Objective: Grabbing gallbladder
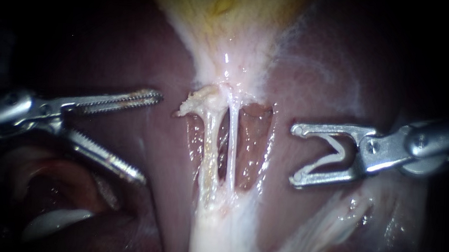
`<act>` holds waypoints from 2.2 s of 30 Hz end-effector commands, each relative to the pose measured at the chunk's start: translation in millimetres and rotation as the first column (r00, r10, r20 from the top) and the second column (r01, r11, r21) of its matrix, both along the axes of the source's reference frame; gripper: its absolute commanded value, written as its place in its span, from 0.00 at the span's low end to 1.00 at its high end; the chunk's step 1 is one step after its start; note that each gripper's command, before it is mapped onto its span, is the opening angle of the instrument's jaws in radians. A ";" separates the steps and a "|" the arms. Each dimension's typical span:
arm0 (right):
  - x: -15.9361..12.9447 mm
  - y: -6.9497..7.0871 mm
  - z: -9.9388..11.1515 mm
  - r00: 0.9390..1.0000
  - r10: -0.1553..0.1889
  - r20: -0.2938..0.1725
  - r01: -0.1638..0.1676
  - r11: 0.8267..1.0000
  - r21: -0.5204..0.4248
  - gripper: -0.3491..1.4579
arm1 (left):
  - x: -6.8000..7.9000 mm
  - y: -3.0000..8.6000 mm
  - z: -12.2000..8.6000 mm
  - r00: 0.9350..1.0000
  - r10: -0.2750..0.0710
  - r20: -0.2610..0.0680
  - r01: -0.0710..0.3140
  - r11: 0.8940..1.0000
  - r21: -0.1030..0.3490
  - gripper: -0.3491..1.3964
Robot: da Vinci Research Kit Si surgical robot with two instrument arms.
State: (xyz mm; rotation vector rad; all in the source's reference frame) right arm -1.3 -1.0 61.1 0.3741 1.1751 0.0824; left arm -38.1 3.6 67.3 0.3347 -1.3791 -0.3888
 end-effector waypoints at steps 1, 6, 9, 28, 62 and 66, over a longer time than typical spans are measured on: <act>0.0 0.0 0.0 1.000 0.000 0.000 0.000 1.000 0.000 0.45 | 0.0 0.1 0.0 1.000 0.000 0.000 0.000 1.000 0.000 0.85; 0.0 0.0 0.0 1.000 0.000 0.000 0.000 1.000 0.000 0.45 | 0.0 0.7 0.6 1.000 -0.014 -0.010 0.014 1.000 -0.002 0.84; 0.0 0.0 0.0 1.000 0.000 0.000 0.000 1.000 0.000 0.45 | -0.4 1.5 1.2 1.000 -0.021 -0.015 0.021 1.000 -0.002 0.82; 0.1 0.0 -0.1 1.000 0.001 0.000 -0.001 1.000 0.000 0.45 | -4.1 4.4 6.7 0.999 -0.034 -0.040 0.033 0.999 -0.019 0.70; 0.2 0.0 -0.1 1.000 0.001 0.000 -0.001 1.000 0.000 0.44 | -1.9 4.4 6.3 0.991 -0.063 -0.121 0.075 0.993 0.089 0.00; 0.2 0.0 -0.1 1.000 0.001 0.000 -0.001 1.000 0.000 0.44 | -1.8 4.5 5.3 0.991 -0.063 -0.120 0.075 0.993 0.094 0.00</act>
